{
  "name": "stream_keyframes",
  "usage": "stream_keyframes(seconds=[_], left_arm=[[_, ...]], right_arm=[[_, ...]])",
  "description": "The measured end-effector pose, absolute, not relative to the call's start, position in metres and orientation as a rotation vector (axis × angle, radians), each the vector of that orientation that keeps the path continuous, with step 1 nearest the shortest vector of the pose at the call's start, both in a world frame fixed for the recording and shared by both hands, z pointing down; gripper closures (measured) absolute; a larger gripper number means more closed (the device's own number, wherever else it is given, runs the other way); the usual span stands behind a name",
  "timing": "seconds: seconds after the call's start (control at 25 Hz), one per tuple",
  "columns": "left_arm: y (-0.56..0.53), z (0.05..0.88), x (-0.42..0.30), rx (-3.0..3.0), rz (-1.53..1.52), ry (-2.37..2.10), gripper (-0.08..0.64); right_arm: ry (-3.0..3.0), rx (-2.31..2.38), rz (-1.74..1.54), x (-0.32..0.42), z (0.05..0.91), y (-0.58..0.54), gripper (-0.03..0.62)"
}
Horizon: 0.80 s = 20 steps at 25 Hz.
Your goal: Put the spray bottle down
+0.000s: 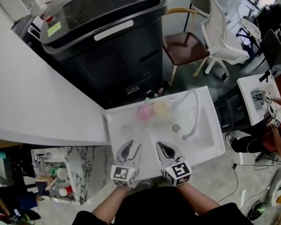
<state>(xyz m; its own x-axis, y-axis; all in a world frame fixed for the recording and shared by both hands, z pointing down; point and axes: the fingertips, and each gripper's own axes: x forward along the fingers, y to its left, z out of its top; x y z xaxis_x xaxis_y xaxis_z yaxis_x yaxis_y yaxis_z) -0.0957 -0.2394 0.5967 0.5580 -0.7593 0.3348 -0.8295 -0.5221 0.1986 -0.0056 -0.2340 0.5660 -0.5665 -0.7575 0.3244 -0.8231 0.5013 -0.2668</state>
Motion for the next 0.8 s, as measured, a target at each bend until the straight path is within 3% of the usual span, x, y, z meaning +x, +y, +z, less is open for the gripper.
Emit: stream_keyframes(seconds=[0.12, 0.52, 0.8], left_arm=[[-0.197, 0.568, -0.106, 2.452, 0.192, -1.304, 0.513], [-0.063, 0.477, -0.151, 2.402, 0.07, -1.448, 0.528], [-0.008, 0.466, -0.168, 2.398, 0.048, -1.484, 0.534]], right_arm=[[-2.589, 1.409, 0.498, -0.017, 0.544, -0.203, 0.594], [-2.578, 1.453, 0.378, -0.047, 0.472, -0.079, 0.594], [-2.572, 1.461, 0.297, -0.062, 0.456, -0.017, 0.595]])
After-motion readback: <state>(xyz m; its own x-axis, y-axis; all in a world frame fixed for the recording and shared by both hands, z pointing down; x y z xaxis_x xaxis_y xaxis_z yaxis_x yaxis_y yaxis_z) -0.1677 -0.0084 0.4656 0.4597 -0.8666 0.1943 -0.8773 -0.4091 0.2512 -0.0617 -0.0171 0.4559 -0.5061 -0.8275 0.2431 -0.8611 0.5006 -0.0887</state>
